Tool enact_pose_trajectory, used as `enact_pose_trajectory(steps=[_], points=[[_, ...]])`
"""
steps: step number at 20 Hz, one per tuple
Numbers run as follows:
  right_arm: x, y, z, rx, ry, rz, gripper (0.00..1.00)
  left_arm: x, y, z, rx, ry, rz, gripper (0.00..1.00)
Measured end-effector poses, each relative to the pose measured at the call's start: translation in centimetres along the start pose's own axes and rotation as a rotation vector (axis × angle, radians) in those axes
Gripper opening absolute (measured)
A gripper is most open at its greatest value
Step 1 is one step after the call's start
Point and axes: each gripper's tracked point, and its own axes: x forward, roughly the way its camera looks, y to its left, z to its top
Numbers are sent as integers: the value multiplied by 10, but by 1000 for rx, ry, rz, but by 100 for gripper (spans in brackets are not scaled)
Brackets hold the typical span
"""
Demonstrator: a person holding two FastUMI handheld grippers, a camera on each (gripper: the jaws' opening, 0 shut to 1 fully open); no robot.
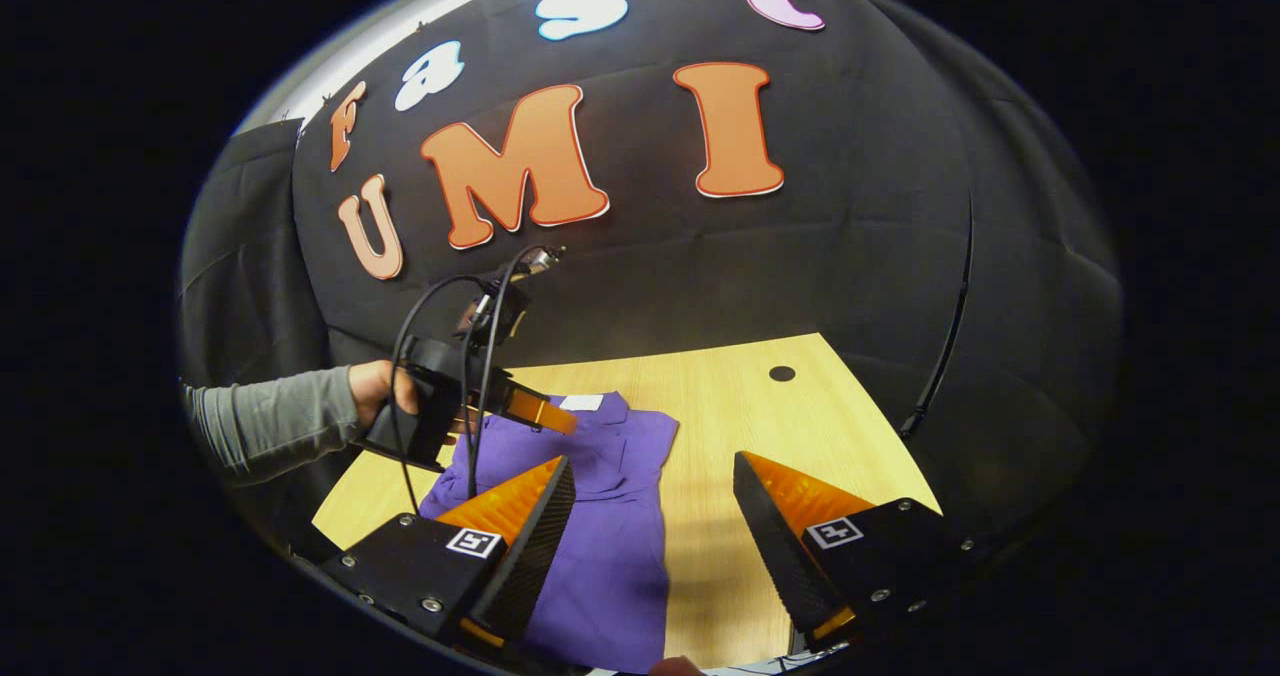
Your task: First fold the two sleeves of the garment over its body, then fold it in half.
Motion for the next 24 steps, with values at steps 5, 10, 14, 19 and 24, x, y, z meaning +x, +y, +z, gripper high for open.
enact_pose_trajectory(steps=[5, 10, 14, 19, 24], points=[[16, 27, 3, -51, -12, 28, 95, -67, 30, 0, 71, -218, 117, 96], [27, 50, 12, -118, -53, 36, 95, -139, 51, -13, 11, -436, 220, 98], [34, 65, 16, -145, -74, 44, 95, -188, 70, -23, 1, -556, 306, 98], [38, 74, 21, -177, -123, 24, 95, -247, 76, -53, -3, -714, 432, 98], [36, 75, 13, -206, -126, 7, 95, -287, 78, -83, 20, -805, 533, 97]])
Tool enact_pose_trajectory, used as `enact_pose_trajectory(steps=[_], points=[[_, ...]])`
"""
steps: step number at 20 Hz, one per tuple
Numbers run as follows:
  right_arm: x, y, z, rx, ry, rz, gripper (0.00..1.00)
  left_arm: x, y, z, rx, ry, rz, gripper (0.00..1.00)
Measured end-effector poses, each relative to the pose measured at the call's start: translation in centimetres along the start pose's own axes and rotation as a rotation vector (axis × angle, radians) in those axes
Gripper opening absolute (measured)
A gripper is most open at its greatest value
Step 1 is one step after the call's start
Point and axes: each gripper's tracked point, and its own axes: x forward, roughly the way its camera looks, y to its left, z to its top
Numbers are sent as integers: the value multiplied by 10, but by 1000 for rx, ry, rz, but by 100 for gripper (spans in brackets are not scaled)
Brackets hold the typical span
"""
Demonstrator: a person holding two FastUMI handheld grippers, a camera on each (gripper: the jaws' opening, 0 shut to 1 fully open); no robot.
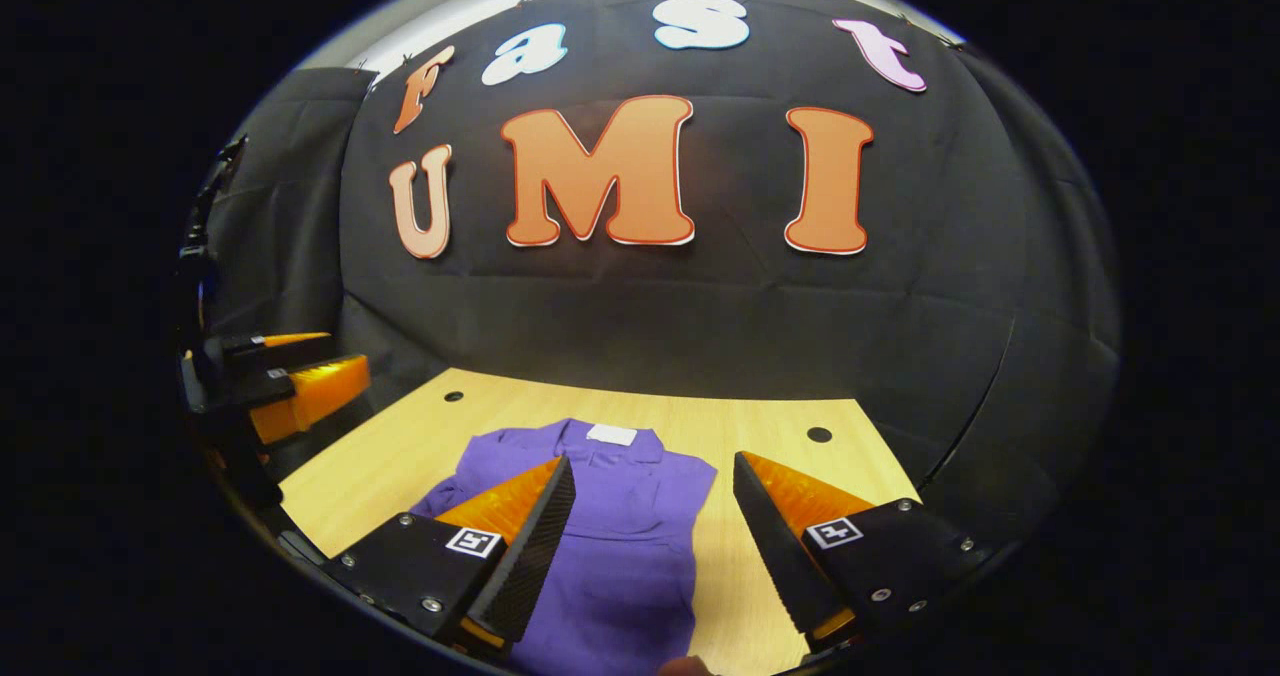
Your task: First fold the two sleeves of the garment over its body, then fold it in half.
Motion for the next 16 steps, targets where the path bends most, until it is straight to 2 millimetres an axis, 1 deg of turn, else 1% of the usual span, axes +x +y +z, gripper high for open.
enact_pose_trajectory(steps=[2, 4, 5, 6, 7, 9, 11, 14, 16], points=[[-7, -1, 6, -6, -24, -10, 95, -16, 4, 7, -7, -59, 4, 97], [-13, -1, 8, -3, -43, -16, 95, -31, 12, 11, -21, -97, 30, 96], [-16, -1, 5, 1, -40, -17, 95, -39, 17, 10, -34, -108, 40, 96], [-19, 0, 1, 6, -28, -14, 95, -42, 20, 9, -46, -107, 46, 97], [-21, 2, -6, 8, -9, -9, 95, -47, 24, 3, -52, -98, 56, 96], [-26, 3, -28, 0, 54, -1, 94, -49, 30, -18, -46, -35, 64, 95], [-30, 3, -58, 12, 140, 9, 95, -46, 35, -51, -28, 72, 62, 95], [-34, 8, -102, 70, 283, 35, 95, -48, 35, -104, -16, 254, 18, 96], [-36, 11, -128, 104, 366, 42, 95, -51, 35, -136, -23, 362, -15, 96]])
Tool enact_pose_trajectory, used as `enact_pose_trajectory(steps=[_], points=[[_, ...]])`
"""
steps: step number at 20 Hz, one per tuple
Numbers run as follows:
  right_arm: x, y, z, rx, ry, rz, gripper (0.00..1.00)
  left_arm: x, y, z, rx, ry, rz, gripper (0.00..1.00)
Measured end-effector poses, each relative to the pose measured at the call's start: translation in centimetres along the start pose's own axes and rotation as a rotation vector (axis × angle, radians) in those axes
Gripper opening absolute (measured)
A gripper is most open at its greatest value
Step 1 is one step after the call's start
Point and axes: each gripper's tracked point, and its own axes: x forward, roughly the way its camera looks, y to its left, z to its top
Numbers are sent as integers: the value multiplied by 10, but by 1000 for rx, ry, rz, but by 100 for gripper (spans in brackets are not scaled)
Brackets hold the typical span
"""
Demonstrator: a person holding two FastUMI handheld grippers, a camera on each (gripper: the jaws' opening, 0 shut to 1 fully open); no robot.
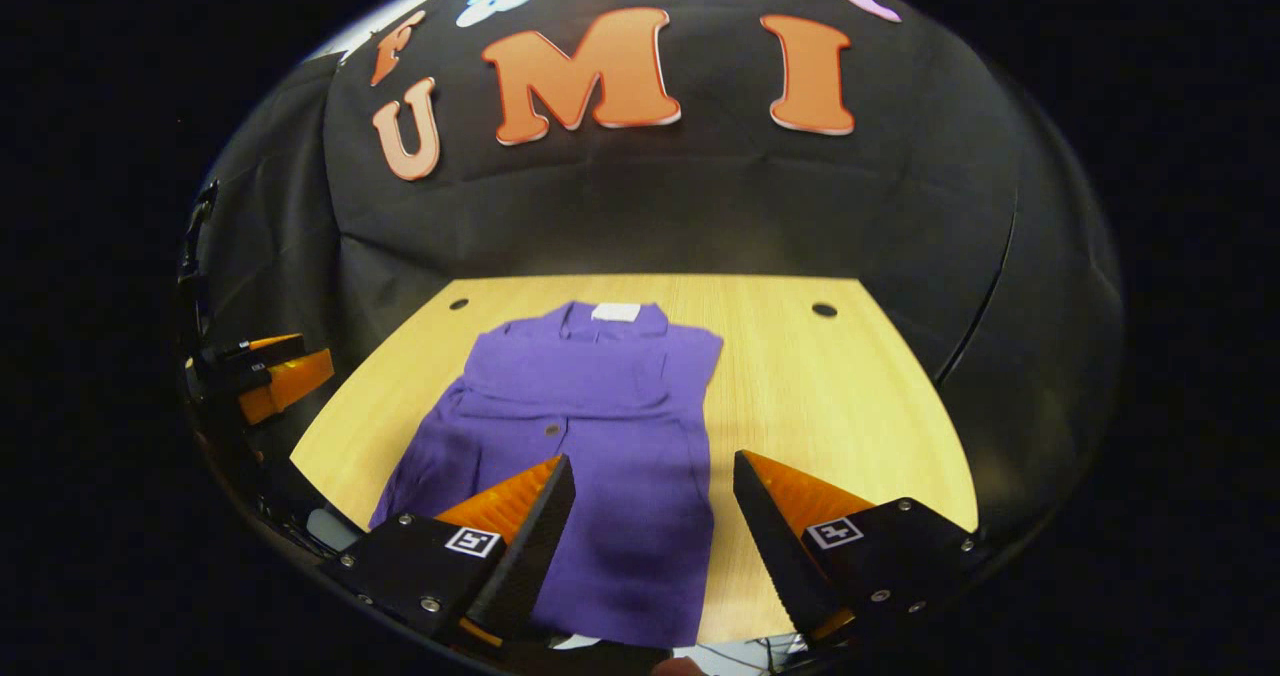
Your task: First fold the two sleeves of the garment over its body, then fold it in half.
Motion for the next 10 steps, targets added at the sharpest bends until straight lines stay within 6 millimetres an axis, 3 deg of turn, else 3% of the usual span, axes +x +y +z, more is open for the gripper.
enact_pose_trajectory(steps=[5, 10], points=[[1, -6, -75, 31, 201, 4, 95, 15, 11, -96, -19, 296, -49, 96], [3, -6, -126, 54, 363, 3, 95, 8, 11, -154, -23, 524, -80, 97]])
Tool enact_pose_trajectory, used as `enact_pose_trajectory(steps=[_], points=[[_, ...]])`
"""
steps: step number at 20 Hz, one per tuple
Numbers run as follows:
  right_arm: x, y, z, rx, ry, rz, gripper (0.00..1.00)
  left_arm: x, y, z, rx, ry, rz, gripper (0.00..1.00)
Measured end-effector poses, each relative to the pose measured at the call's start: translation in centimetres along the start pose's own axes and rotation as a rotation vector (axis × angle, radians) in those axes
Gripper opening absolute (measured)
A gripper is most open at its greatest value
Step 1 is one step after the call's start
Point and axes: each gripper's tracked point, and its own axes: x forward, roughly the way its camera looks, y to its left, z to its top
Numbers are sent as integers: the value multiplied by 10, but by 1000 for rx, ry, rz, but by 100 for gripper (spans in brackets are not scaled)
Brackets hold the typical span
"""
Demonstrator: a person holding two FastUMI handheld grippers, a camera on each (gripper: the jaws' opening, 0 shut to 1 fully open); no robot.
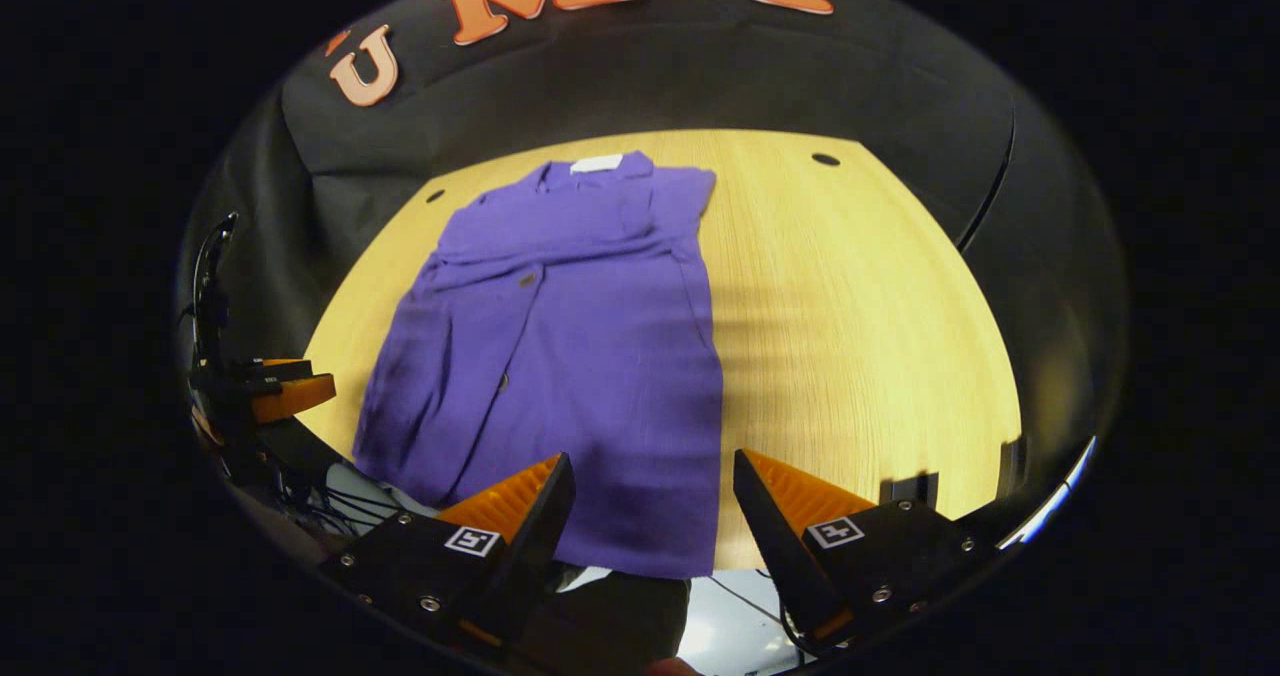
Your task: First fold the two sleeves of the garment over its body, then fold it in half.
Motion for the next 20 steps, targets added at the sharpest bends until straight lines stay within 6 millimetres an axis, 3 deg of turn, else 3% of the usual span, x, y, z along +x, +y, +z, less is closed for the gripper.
enact_pose_trajectory(steps=[4, 9, 15, 20], points=[[13, -8, -33, 18, 97, 0, 95, -6, -2, -21, -38, 129, -27, 97], [23, -16, -66, 26, 216, -15, 95, 7, 0, -62, -90, 288, -80, 98], [34, -22, -88, 40, 293, -27, 96, 19, -15, -75, -105, 377, -107, 99], [39, -35, -96, -13, 328, -75, 94, 23, -12, -78, -58, 393, -52, 95]])
